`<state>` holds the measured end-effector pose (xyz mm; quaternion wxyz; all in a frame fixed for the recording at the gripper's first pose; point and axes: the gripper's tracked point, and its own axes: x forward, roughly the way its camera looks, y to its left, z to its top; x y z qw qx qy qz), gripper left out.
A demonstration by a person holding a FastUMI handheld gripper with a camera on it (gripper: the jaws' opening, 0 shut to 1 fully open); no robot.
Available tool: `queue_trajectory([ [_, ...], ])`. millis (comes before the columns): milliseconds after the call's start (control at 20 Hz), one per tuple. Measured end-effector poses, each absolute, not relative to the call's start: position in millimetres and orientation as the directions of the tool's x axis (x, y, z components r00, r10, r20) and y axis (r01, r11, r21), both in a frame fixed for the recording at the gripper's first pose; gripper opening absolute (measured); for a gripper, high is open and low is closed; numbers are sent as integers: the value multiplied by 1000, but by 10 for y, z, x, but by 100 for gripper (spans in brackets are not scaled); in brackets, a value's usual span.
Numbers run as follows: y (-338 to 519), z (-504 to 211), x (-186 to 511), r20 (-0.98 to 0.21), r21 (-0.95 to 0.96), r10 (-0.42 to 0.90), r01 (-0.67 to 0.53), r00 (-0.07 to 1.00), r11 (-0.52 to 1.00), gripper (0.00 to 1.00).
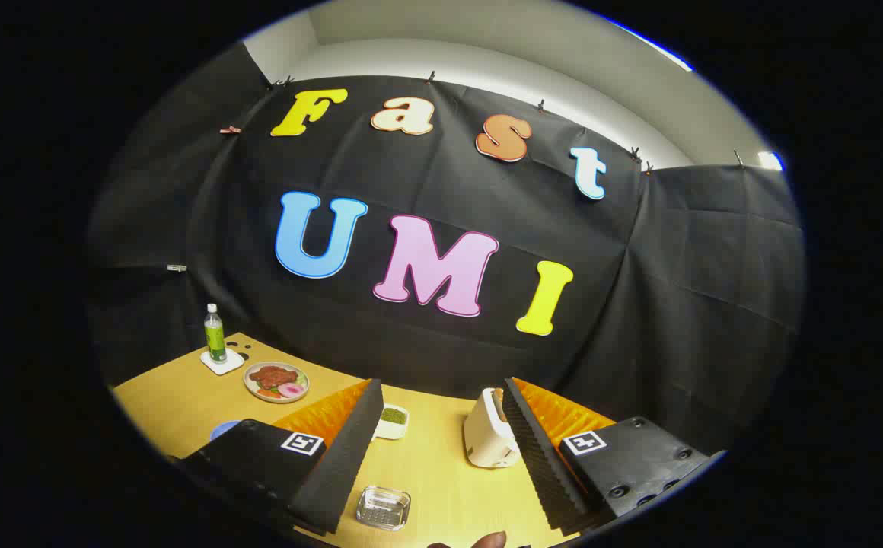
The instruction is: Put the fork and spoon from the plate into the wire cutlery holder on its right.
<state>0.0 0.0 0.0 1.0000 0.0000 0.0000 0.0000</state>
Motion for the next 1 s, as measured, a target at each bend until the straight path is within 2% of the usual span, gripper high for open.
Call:
queue_trajectory([
  [150,-58,12,-13,-14,47,-38,39,999,998,98],
  [500,77,124,73,29,54,62,-63,998,997,98],
  [1000,429,197,-20,11,78,65,-66,998,995,98],
])
